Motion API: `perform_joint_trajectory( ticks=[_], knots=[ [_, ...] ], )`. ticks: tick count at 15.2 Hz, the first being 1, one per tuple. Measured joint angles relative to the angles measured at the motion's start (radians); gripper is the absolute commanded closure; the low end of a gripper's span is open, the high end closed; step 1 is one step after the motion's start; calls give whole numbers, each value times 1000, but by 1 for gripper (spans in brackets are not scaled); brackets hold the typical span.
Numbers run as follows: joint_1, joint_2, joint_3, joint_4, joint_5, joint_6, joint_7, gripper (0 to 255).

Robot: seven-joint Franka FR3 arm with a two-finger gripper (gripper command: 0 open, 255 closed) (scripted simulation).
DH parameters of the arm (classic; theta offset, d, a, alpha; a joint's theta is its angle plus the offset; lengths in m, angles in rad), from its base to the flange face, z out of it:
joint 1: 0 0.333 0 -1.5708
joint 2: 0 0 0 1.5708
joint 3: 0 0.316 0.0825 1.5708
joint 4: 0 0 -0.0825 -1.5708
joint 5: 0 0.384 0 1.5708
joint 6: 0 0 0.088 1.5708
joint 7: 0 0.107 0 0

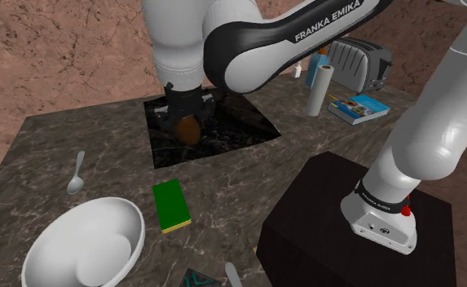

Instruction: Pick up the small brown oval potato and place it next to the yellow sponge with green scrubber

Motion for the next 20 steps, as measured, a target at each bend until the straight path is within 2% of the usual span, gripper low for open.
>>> perform_joint_trajectory(
  ticks=[3,20],
  knots=[
    [27,58,20,41,-44,-16,65,255],
    [51,180,-1,-60,-183,148,203,255]
  ],
)
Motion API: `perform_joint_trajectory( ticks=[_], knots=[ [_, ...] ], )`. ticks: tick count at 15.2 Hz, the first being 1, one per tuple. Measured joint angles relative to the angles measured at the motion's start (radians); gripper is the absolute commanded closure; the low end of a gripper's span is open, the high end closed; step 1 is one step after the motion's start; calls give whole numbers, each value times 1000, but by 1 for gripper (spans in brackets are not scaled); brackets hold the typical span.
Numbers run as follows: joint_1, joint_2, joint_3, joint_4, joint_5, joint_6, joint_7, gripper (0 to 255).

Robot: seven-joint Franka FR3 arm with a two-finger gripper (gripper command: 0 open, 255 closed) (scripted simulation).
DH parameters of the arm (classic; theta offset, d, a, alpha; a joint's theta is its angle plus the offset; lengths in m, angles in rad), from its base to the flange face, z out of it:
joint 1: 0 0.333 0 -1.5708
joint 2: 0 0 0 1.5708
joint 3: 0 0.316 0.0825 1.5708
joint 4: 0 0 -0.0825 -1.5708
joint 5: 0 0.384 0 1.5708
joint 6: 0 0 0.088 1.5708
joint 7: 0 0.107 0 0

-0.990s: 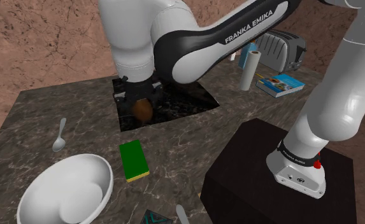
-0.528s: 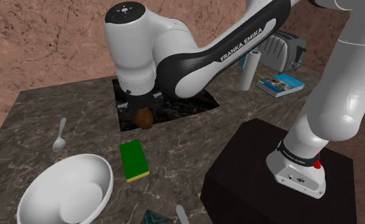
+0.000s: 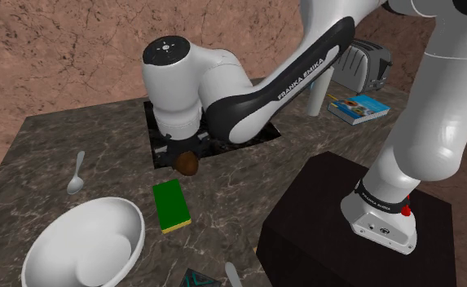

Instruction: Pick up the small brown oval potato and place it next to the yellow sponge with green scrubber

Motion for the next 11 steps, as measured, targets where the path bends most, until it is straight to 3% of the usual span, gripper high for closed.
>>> perform_joint_trajectory(
  ticks=[6,11],
  knots=[
    [17,56,-19,-10,-68,51,56,255],
    [17,58,-20,-11,-73,57,59,255]
  ],
)
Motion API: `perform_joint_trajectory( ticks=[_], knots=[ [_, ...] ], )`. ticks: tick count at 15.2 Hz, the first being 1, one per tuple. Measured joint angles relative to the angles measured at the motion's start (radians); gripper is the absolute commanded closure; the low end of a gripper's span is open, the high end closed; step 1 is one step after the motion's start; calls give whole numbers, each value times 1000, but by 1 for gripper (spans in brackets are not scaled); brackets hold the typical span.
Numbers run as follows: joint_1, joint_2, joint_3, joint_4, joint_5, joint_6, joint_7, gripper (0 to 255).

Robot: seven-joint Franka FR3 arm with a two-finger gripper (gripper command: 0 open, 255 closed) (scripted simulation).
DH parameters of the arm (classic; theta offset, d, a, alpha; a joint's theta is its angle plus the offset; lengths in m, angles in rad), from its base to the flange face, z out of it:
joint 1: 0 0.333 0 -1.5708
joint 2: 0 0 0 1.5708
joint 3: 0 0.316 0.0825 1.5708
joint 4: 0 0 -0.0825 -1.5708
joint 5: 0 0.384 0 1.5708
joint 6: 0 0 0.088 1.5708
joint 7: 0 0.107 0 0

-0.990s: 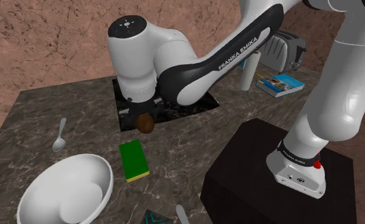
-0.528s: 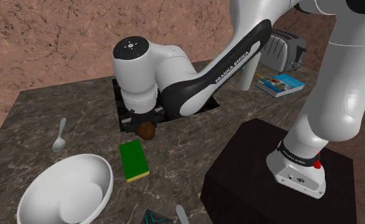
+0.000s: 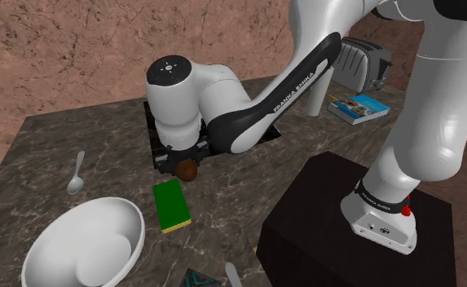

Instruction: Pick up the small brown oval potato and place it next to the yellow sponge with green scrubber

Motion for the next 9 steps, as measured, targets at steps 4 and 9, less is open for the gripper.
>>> perform_joint_trajectory(
  ticks=[4,9],
  knots=[
    [0,2,1,-3,3,-6,0,0],
    [-4,-9,5,-7,15,-12,-9,0]
  ],
)
